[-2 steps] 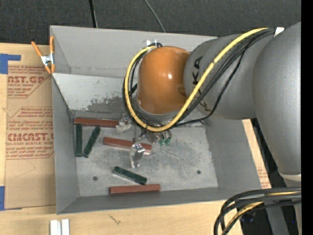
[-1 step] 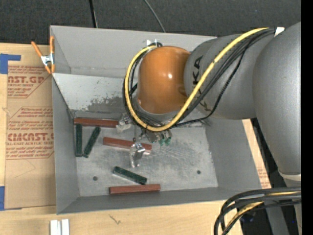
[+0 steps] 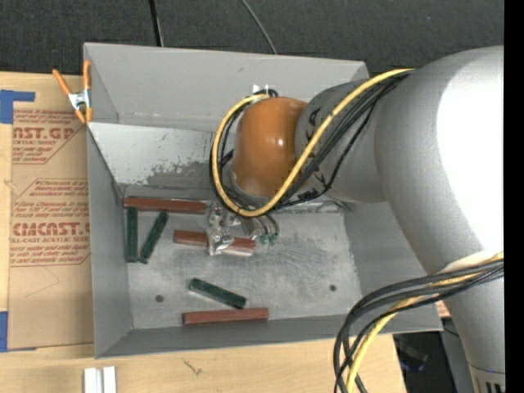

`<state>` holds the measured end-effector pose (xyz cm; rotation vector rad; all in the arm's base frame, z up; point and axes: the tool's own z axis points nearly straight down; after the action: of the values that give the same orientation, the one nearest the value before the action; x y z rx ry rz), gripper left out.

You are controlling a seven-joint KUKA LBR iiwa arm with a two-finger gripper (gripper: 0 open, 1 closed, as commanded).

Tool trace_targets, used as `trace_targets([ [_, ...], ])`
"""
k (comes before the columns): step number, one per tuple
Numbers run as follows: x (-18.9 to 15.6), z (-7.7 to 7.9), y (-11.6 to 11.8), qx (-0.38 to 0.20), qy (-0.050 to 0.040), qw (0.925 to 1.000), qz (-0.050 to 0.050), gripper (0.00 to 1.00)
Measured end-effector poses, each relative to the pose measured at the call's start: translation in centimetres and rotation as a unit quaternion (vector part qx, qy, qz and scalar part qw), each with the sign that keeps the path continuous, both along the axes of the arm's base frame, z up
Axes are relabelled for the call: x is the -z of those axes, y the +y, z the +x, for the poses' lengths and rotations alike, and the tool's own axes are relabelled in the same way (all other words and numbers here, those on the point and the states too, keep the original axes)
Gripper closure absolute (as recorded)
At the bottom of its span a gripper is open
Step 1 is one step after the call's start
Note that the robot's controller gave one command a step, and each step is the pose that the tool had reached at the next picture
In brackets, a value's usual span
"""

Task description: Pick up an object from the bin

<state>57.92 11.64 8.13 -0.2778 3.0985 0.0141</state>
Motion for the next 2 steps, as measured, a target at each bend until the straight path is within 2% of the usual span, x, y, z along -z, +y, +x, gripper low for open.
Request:
trace_targets([
  [1, 0.0, 0.0, 0.0, 0.000, 0.0000, 1.0000, 0.000, 1.00],
  [2, -19.9, -0.2, -2.2, 0.006, 0.0117, 0.9999, -0.005, 1.00],
])
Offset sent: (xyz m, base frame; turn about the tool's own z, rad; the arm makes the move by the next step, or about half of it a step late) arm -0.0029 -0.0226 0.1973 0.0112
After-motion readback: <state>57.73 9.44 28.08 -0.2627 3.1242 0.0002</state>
